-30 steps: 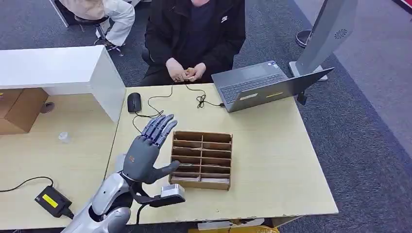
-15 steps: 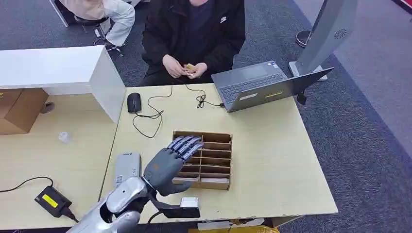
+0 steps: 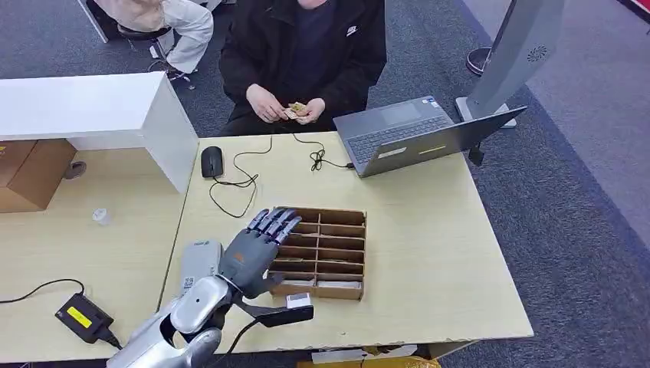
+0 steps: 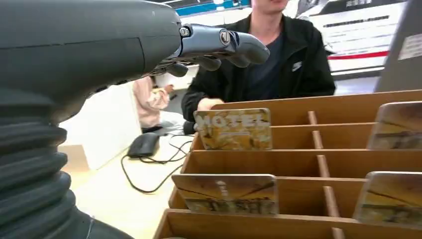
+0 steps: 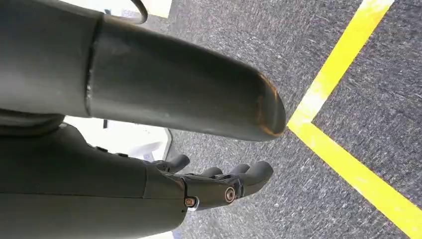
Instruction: Pass the card to the sensor for recognition and then transmit it.
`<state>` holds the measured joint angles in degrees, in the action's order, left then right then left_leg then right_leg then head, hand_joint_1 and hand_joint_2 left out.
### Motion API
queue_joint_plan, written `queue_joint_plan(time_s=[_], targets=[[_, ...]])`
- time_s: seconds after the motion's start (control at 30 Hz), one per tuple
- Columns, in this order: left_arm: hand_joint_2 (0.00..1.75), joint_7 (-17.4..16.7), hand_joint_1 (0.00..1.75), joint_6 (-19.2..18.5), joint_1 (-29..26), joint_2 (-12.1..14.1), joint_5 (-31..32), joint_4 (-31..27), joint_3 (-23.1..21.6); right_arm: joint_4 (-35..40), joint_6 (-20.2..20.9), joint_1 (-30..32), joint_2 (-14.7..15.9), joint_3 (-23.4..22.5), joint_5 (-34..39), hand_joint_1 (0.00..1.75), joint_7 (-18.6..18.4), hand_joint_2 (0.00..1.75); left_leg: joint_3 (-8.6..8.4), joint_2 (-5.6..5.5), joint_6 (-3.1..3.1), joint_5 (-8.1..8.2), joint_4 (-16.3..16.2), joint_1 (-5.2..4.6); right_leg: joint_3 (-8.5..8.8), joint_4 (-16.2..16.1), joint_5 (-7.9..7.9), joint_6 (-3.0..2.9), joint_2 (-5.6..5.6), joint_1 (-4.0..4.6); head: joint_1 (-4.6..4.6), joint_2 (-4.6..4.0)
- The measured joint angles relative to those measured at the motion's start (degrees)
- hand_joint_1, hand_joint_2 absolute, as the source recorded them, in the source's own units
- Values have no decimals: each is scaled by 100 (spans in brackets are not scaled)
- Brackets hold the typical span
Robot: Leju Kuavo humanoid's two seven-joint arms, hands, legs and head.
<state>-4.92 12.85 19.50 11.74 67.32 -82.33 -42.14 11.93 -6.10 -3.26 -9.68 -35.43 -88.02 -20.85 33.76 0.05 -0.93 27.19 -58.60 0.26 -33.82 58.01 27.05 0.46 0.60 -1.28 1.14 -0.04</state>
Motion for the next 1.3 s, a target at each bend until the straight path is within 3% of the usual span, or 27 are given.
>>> queue_joint_plan(time_s=[0.53, 1.3], targets=[[175, -35, 0, -13, -1, 0, 50, 85, 57, 0, 0, 0, 0, 0, -18, 0, -2, 0, 0, 0, 0, 0, 0, 0, 0, 0, 0, 0, 0, 0, 2, 0], [175, -11, 0, -114, -7, -243, 538, 190, 66, 0, 0, 0, 0, 0, -39, 0, -9, 0, 0, 0, 0, 0, 0, 0, 0, 0, 0, 0, 0, 0, 0, 0]])
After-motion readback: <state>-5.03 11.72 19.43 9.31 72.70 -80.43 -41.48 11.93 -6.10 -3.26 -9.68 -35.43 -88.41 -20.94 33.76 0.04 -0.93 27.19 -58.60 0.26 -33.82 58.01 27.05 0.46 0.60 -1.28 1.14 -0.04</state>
